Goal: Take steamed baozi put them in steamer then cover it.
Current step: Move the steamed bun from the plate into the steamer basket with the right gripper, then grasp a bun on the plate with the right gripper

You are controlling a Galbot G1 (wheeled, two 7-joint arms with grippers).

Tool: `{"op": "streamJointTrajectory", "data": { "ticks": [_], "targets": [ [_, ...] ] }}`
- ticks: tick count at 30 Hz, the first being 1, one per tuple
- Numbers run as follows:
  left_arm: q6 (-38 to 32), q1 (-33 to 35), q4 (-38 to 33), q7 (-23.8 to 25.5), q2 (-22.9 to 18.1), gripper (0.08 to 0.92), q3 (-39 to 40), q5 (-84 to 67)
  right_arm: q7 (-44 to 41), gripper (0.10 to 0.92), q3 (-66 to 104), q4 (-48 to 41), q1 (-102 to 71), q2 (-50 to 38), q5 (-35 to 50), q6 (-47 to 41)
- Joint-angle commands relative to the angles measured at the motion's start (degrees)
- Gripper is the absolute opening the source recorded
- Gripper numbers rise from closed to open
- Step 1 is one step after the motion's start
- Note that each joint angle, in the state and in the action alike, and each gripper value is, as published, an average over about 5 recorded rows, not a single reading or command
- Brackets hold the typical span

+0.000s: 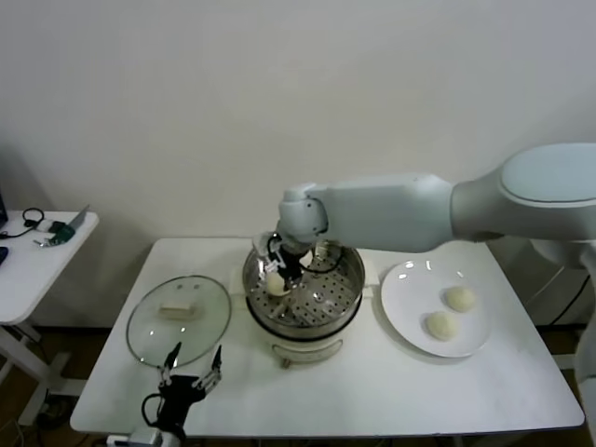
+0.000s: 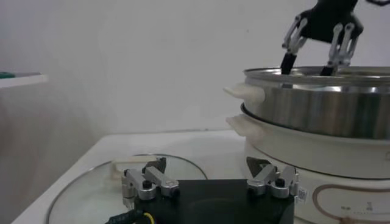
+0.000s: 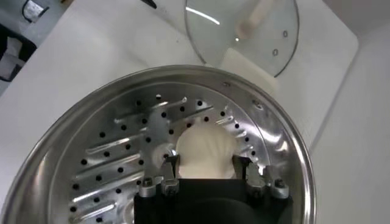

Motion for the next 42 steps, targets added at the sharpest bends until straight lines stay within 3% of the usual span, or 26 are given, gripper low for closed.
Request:
{"op": "streamJointTrajectory", "data": {
  "ticks": [1, 7, 15, 21, 28, 34, 42],
  "targets": [
    [0.16, 0.17, -0.29, 0.05, -0.11, 0.823, 0.01, 0.08, 2.47, 0.644, 1.33, -0.83, -2.22, 0.81, -1.21, -0.07],
    [0.59, 0.47, -1.12, 0.16, -0.04, 0.823, 0.15, 0.34, -4.71, 0.796, -0.39, 2.74, 7.79, -4.72, 2.71, 5.16],
    [0.85, 1.10, -1.98, 0.30, 0.40, 0.823, 0.61, 0.63, -16.59, 0.822, -6.29, 7.07, 21.18, -22.15, 9.25, 10.18],
    [0.79, 1.04, -2.42, 0.26, 0.79, 0.823, 0.69, 0.46, -18.43, 0.823, -15.40, 10.26, 24.06, -36.23, 0.90, 12.77],
    [0.99, 0.40, -2.39, 0.34, 0.67, 0.823, 0.39, 0.29, -15.14, 0.823, -13.66, 9.33, 11.24, -49.86, -12.06, 12.55],
    [1.39, 0.26, -2.45, 0.68, 0.37, 0.823, 0.01, 0.62, -14.11, 0.823, 0.67, 4.50, -6.25, -52.48, -18.20, 12.26],
    [1.54, 1.27, -2.49, 0.87, -0.40, 0.823, -0.42, 1.56, -13.45, 0.823, 13.44, -3.29, -21.95, -47.44, -22.68, 12.45]
  ]
}}
